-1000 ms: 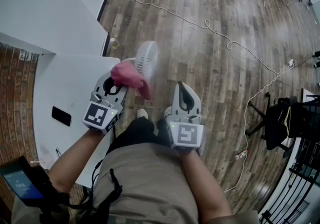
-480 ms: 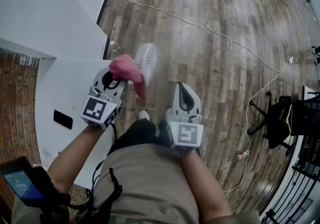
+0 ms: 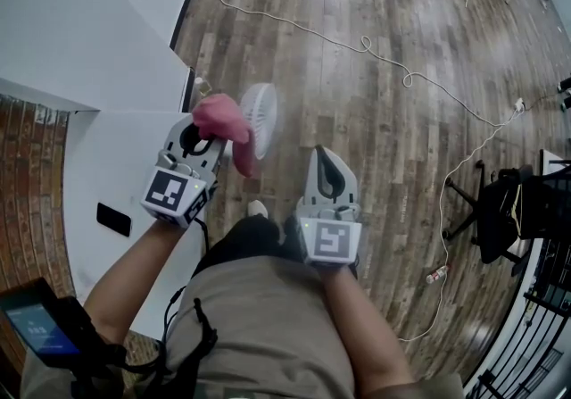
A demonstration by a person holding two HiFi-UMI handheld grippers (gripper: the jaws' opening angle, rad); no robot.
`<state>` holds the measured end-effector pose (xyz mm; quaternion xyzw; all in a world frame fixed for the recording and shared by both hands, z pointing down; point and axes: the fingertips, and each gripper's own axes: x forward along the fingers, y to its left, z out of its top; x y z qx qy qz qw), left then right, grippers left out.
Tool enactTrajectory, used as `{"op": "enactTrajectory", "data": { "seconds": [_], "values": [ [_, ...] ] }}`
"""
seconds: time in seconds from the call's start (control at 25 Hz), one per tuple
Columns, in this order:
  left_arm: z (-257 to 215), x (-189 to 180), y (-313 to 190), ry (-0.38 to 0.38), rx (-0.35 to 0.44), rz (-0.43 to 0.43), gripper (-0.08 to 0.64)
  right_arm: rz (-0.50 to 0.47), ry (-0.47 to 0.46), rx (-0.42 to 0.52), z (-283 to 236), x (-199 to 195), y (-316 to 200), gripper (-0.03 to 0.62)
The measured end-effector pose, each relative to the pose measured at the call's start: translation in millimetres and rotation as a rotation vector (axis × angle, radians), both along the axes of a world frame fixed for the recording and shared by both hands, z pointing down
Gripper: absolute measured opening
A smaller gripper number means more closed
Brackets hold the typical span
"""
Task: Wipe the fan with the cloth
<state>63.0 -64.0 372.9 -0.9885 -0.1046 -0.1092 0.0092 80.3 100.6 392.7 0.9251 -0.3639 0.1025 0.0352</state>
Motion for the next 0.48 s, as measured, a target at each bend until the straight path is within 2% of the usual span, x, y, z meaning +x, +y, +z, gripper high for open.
{"op": "enactTrajectory", "data": {
  "seconds": [0.48],
  "values": [
    [0.2, 22.2, -8.0, 0.006, -0.008, 0.002, 0.086, -0.018, 0.05, 0.05, -25.7, 11.1, -24.3, -0.002]
  ]
}}
